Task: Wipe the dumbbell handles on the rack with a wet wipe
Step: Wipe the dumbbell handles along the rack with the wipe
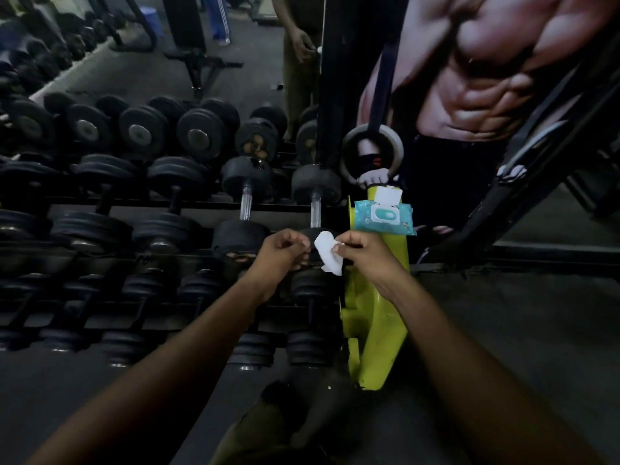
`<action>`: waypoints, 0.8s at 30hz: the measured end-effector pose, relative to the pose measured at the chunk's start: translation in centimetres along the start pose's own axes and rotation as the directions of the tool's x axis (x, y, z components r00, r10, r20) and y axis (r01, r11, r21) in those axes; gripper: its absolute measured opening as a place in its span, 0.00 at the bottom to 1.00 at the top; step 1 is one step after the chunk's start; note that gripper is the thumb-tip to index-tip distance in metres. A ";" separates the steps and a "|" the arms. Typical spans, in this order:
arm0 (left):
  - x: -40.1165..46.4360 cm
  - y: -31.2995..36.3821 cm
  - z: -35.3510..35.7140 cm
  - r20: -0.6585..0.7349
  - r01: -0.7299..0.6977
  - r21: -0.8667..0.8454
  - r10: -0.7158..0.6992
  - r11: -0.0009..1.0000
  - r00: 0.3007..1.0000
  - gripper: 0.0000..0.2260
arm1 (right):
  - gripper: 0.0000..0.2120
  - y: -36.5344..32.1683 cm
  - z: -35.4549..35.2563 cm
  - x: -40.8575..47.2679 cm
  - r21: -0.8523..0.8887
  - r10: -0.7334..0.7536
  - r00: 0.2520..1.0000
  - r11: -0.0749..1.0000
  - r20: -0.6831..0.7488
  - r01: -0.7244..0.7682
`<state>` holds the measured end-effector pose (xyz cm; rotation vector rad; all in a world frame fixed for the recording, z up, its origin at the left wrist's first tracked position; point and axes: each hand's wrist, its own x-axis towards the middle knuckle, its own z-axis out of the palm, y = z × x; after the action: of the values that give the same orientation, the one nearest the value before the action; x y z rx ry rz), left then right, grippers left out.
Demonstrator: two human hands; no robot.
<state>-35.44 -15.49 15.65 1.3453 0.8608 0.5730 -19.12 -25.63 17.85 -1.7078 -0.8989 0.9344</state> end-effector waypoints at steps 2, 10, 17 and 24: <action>0.1 0.0 -1.0 -0.023 0.006 0.012 -0.005 1.000 1.000 0.04 | 0.06 -0.4 0.2 0.2 0.003 0.002 0.999 1.000 -0.049 -0.002; 2.9 -1.0 -5.0 -0.103 0.029 0.020 -0.026 0.999 0.994 0.05 | 0.10 -1.1 3.0 3.3 0.218 0.200 0.959 0.964 -0.202 -0.155; 7.1 -3.5 -8.2 -0.086 0.088 0.163 -0.074 0.983 0.994 0.07 | 0.11 -0.5 5.8 7.4 0.196 0.170 0.936 0.974 -0.307 -0.112; 9.8 -4.6 -7.2 -0.067 0.128 0.364 -0.111 0.922 0.992 0.19 | 0.11 1.0 4.8 10.3 0.062 0.139 0.937 0.990 -0.320 -0.126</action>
<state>-36.07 -4.28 9.18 1.6093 1.1193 0.3564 -18.77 -14.91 13.82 -1.8372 -0.5488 0.7233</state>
